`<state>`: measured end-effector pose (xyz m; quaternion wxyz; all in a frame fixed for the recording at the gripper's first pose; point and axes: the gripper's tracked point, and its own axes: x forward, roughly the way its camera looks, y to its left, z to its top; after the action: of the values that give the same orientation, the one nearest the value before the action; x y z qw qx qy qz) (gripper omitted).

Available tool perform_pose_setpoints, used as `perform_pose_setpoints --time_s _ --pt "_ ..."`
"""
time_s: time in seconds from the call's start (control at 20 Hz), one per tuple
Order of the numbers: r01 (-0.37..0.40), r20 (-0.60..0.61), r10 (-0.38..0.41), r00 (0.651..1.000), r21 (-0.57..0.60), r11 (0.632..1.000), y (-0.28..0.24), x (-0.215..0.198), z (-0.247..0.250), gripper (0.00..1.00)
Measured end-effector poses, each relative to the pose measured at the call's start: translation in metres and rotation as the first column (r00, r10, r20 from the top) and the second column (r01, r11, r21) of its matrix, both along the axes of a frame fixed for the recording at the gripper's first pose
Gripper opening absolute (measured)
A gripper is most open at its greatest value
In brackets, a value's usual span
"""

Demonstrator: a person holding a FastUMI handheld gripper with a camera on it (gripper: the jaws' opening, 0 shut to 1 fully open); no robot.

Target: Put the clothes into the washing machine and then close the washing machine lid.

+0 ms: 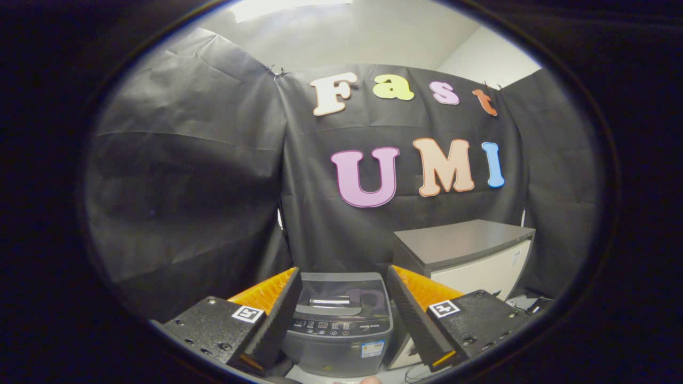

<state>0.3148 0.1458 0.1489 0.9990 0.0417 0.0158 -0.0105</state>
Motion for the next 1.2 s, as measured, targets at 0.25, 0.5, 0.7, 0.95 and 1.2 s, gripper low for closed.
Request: perform_pose_setpoints --time_s 0.25,0.5,0.7,0.95,1.2 --pt "0.0 0.0 0.0 1.0 -0.002 1.0 -0.0005 -0.0006 0.0005 0.97" --pt "-0.003 0.007 0.003 1.0 -0.005 1.0 0.0009 -0.0025 0.0047 0.97" --pt "-0.009 0.004 0.009 1.0 -0.006 1.0 0.0023 -0.0017 0.004 0.97" --pt "-0.016 0.005 0.016 1.0 -0.007 1.0 0.0039 -0.0011 0.0037 0.97" --pt "-0.022 0.006 0.022 1.0 -0.004 1.0 0.0068 -0.0001 0.0043 0.97"
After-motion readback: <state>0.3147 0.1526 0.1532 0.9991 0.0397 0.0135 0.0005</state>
